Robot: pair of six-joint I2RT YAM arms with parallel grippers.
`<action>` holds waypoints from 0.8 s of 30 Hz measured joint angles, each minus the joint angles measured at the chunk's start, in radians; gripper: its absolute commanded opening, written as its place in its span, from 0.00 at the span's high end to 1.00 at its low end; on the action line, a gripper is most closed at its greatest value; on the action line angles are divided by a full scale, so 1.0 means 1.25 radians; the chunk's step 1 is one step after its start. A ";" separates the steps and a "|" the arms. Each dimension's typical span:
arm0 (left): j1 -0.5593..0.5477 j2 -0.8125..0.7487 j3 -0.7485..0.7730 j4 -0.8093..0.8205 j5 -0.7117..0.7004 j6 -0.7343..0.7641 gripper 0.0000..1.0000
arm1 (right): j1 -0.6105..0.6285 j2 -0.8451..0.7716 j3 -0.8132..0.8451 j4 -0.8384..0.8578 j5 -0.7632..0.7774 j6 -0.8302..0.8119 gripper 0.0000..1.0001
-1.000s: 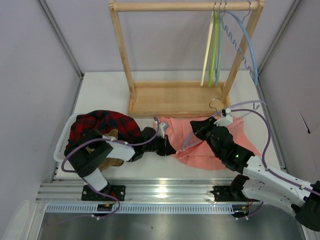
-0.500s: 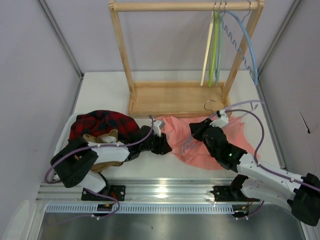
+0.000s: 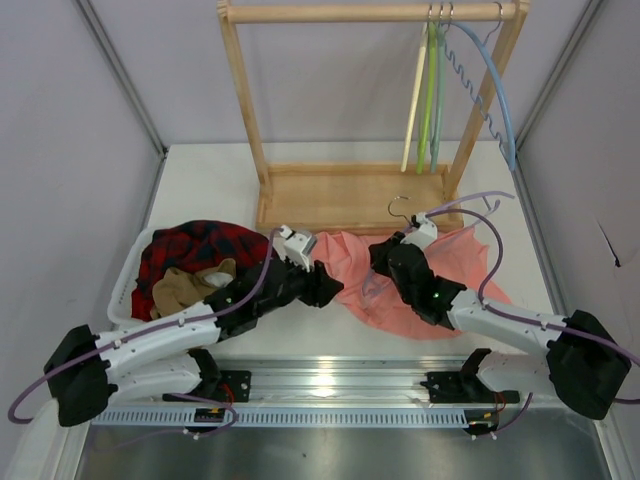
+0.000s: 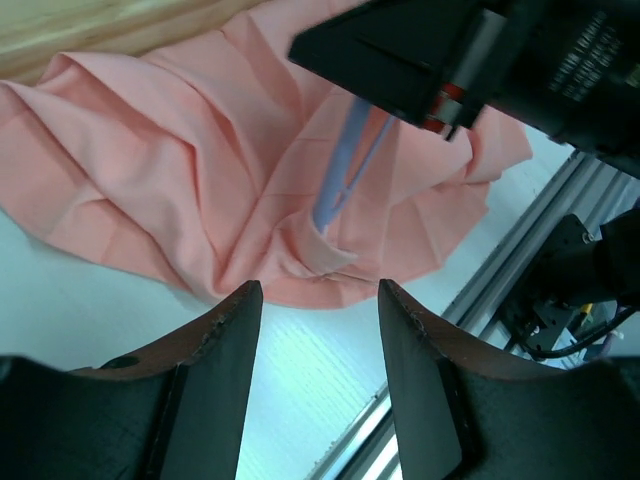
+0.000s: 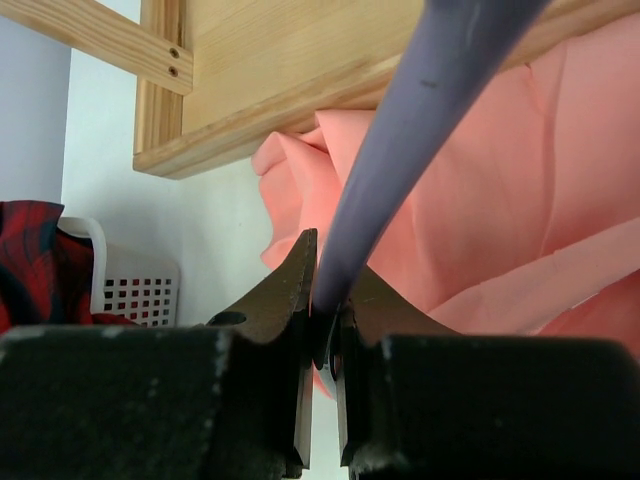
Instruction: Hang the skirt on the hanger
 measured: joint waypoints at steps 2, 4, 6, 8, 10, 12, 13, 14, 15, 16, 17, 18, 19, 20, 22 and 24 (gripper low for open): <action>-0.034 0.006 0.012 -0.005 -0.026 0.005 0.47 | -0.001 0.023 0.017 0.006 0.000 -0.003 1.00; -0.065 0.026 0.020 -0.006 -0.042 0.005 0.48 | -0.001 0.045 0.034 0.016 0.000 -0.005 1.00; -0.094 0.056 0.026 -0.006 -0.055 0.005 0.50 | -0.001 0.059 0.046 0.028 0.000 -0.007 1.00; -0.119 0.083 0.027 -0.007 -0.067 0.004 0.52 | -0.001 0.068 0.054 0.038 0.000 -0.009 1.00; -0.138 0.101 0.027 -0.008 -0.076 0.003 0.52 | -0.001 0.075 0.059 0.050 0.001 -0.010 1.00; -0.151 0.112 0.028 -0.004 -0.082 0.000 0.52 | -0.001 0.082 0.064 0.057 0.001 -0.010 1.00; -0.155 0.121 0.031 0.002 -0.085 -0.002 0.53 | -0.001 0.087 0.067 0.061 0.001 -0.010 1.00; -0.158 0.131 0.037 0.009 -0.088 -0.003 0.53 | -0.001 0.093 0.070 0.066 0.000 -0.010 1.00; -0.159 0.145 0.047 0.013 -0.092 -0.003 0.53 | -0.001 0.099 0.072 0.069 0.000 -0.010 1.00; -0.160 0.162 0.063 0.017 -0.094 -0.002 0.53 | -0.001 0.106 0.074 0.072 0.000 -0.010 1.00; -0.161 0.184 0.081 0.023 -0.098 -0.003 0.53 | -0.001 0.112 0.075 0.074 0.000 -0.010 1.00; -0.161 0.201 0.095 0.027 -0.103 -0.003 0.52 | -0.001 0.115 0.075 0.075 0.000 -0.009 1.00; -0.161 0.224 0.114 0.032 -0.114 -0.005 0.52 | -0.001 0.118 0.075 0.076 0.000 -0.010 1.00; -0.160 0.251 0.136 0.039 -0.125 -0.010 0.52 | 0.000 0.121 0.075 0.078 0.001 -0.010 1.00; -0.160 0.287 0.158 0.054 -0.144 -0.021 0.52 | 0.000 0.121 0.075 0.078 0.004 -0.010 1.00; -0.160 0.305 0.161 0.066 -0.161 -0.032 0.51 | -0.002 0.120 0.075 0.078 0.005 -0.012 1.00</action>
